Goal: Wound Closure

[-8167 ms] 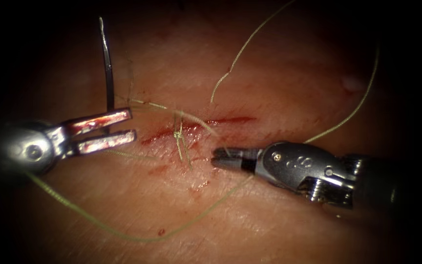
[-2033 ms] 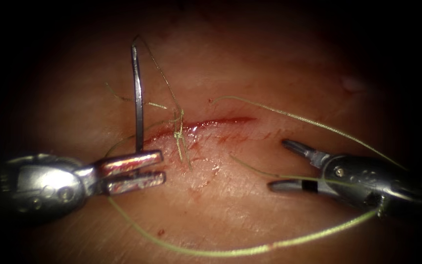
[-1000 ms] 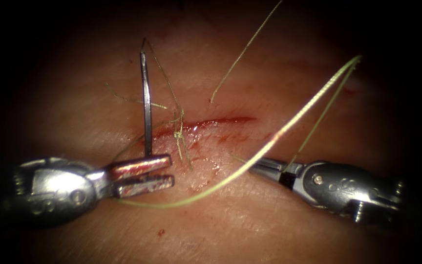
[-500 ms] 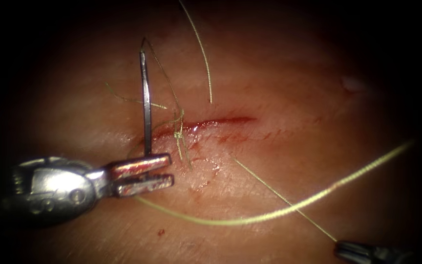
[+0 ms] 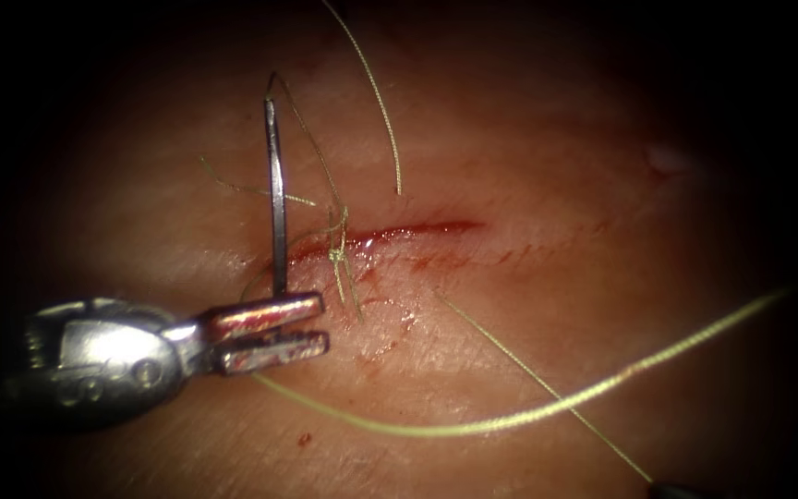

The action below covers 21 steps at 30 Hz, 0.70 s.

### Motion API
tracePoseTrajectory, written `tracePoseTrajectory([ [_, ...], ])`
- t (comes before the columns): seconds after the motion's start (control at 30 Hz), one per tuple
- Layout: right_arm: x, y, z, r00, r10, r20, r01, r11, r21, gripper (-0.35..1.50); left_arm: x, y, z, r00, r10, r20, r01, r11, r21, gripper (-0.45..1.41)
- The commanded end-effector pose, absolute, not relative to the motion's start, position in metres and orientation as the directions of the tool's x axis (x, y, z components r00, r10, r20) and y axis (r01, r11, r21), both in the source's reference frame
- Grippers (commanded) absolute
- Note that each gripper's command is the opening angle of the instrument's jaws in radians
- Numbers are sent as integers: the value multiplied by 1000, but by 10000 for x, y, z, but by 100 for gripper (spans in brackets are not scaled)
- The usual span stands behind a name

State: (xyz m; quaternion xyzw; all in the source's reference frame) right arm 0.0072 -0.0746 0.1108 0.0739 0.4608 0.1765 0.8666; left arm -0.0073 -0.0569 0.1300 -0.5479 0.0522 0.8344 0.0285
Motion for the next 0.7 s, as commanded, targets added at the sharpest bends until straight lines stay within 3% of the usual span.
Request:
tracePoseTrajectory([
  [0.03, 72, -753, 1111, 513, 371, -774, -230, 928, 293, -35, -76, -567, 1306, -396, -12, -918, -103, -993, 57, -45],
  [0.4, 51, -765, 1098, 511, 375, -773, -216, 927, 306, -35, -76, -567, 1306, -396, -12, -918, -102, -993, 57, -45],
  [0.43, 51, -763, 1096, 512, 377, -772, -217, 926, 308, 5, -75, -567, 1306, -397, -12, -918, -104, -993, 58, -45],
  [0.5, 48, -758, 1092, 517, 380, -767, -215, 925, 313, 106, -74, -567, 1306, -398, -12, -917, -106, -993, 58, -45],
  [0.53, 42, -751, 1089, 526, 365, -769, -200, 931, 305, 143, -73, -567, 1306, -400, -12, -917, -107, -992, 59, -45],
  [0.7, 7, -725, 1075, 599, 310, -739, -119, 946, 301, 146, -68, -566, 1307, -402, -12, -916, -110, -992, 62, -45],
])
